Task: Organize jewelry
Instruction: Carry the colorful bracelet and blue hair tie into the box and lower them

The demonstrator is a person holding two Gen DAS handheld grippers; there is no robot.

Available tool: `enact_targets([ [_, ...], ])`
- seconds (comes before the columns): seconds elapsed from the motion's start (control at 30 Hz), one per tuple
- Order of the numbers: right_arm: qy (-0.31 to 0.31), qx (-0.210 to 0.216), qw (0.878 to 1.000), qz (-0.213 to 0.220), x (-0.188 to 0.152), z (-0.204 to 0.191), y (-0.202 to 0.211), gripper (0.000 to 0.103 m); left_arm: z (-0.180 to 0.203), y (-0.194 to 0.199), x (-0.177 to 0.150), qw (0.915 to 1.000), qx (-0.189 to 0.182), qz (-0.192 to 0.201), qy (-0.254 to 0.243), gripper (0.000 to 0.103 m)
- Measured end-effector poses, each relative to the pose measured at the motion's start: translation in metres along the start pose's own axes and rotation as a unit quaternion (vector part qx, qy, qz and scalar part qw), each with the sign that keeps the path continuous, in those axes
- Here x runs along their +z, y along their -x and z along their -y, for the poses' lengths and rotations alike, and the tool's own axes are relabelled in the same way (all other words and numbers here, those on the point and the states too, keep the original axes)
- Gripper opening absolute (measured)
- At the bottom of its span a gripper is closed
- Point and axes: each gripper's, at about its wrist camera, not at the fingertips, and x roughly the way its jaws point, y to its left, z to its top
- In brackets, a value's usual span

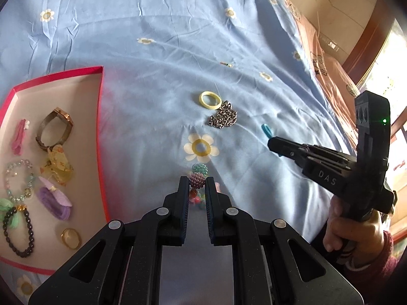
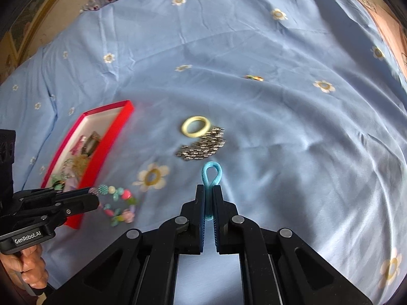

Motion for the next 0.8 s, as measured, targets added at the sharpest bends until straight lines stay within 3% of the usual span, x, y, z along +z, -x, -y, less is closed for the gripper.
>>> enact_targets([
  [0.43,0.042,0.039,0.998,0.009,0.002,-0.051,0.015,0.005,-0.016,0.04,-0.007,0.9991,0.002,0.035,0.025,0.011],
  [0.8,0.075,0.075,0.994,0.005,0.003,-0.095,0.014,0.005,-0.054,0.082,-0.018,0.9952,0.022,0.069,0.066,0.011],
])
